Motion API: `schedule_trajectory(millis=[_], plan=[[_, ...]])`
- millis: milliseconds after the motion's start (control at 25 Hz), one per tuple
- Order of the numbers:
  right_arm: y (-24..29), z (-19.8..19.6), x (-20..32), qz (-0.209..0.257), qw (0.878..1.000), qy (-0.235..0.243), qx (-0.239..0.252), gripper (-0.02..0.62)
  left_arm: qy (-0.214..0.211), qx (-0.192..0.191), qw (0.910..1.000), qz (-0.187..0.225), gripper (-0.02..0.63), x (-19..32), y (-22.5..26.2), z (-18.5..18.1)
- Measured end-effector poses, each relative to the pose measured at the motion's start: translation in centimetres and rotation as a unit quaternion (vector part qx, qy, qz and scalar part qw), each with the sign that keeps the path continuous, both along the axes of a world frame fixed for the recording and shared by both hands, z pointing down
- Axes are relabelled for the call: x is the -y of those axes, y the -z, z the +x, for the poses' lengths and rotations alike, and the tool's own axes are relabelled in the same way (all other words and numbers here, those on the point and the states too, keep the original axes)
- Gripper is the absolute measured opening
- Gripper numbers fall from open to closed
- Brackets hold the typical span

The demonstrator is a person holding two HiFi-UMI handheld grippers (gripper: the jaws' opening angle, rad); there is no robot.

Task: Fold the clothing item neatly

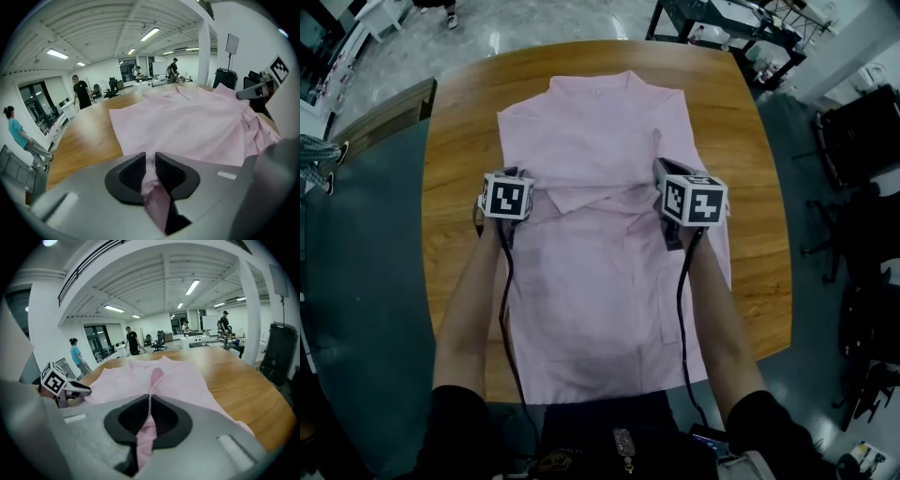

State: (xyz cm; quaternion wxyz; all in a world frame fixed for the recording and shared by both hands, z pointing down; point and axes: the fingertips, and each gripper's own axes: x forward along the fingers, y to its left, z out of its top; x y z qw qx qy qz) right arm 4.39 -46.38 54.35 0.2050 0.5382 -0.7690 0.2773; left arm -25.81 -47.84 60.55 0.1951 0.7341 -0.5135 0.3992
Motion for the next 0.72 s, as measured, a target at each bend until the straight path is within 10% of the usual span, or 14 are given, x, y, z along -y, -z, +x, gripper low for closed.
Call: schedule_trajectory(millis=[720], plan=[[-1.6,2.7,-0.7,-0.023,0.998,0.024,-0.050,0.029,0.031,0.001,0.9992,0.023,0.071,-0.7,1.6,-0.1]])
